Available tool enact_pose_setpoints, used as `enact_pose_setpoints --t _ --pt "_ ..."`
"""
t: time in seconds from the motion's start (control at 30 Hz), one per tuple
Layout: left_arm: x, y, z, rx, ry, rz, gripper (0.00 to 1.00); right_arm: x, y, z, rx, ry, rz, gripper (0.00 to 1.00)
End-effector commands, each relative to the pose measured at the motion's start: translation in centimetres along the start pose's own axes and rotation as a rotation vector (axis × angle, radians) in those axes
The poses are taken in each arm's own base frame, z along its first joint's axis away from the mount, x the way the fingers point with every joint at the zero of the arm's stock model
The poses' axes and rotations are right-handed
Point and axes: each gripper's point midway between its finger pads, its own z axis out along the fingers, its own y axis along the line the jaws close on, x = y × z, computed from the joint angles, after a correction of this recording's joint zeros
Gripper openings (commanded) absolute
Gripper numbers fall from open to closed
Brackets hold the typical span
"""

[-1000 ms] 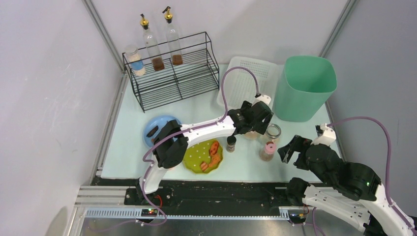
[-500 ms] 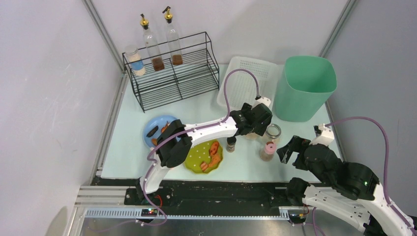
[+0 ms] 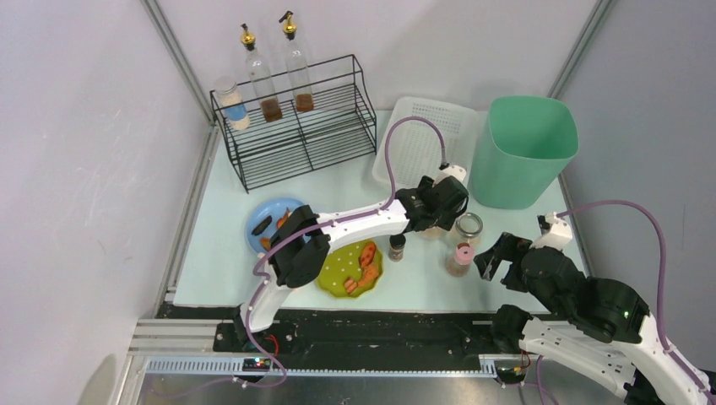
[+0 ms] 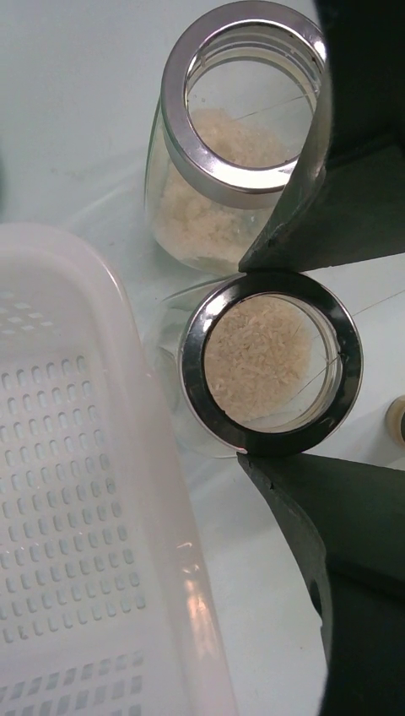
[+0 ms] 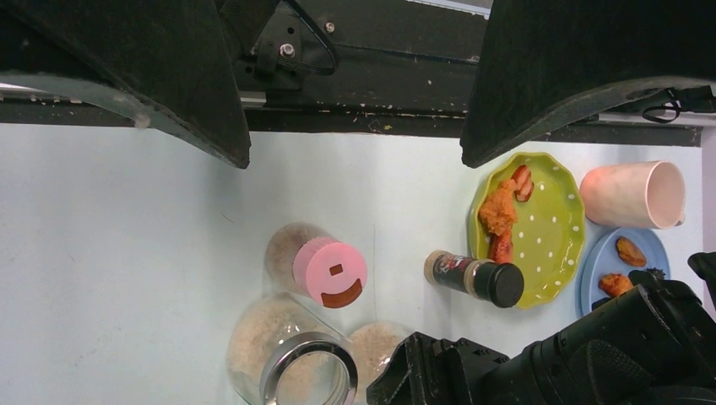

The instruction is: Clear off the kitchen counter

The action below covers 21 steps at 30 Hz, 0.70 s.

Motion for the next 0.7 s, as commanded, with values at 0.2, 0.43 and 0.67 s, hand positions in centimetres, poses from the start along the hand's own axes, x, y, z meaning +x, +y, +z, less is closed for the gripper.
enact_pose_setpoints --t 0.2,0.43,0.67 --pt "-3.6 2.3 -4.9 -0.047 -0.101 0.008 0.00 -0.4 0.8 0.2 -0.028 -0.016 0.023 1.00" --pt "-5.4 2.3 -8.5 0.027 -0.142 0.006 0.00 -0.3 1.2 0.3 -0.033 -0.011 0.011 1.00" --pt "-8.3 3.2 -12.4 0.054 -0.224 0.016 0.00 -0.4 1.8 0.3 -0.058 -0.007 0.000 1.00"
